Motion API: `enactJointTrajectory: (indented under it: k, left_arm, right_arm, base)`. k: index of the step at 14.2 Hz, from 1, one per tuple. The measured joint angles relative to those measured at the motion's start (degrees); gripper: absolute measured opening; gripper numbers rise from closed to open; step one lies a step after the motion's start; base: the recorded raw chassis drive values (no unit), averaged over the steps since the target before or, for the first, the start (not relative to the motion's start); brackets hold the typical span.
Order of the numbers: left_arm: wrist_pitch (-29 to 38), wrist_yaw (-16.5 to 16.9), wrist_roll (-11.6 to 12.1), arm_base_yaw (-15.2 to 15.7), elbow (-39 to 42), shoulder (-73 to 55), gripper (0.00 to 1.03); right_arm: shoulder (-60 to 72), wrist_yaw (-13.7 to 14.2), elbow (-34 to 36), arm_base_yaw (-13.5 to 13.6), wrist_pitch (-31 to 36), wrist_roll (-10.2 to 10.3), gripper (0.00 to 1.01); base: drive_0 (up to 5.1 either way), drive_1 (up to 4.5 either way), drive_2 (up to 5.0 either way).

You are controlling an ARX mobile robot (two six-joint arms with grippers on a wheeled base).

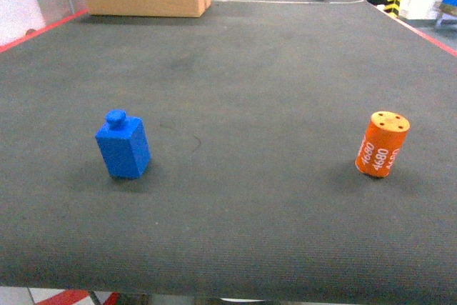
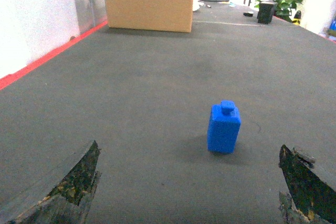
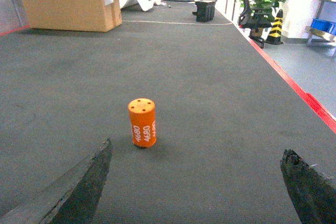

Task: Sort blue parts and orange caps into right shelf containers

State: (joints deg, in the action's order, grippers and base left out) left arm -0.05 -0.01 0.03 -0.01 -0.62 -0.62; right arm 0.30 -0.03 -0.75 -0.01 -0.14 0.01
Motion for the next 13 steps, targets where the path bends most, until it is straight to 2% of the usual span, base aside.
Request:
enactJointTrajectory:
  k: [13]
  left_arm:
    - [-0.17,-0.02,-0.02,0.0,-0.02,0.0,0.98]
  right_arm:
    - [0.0,0.02,0.0,0.0,-0.13,0.02,0.98]
  base:
    - [0.0,0.0,0.0]
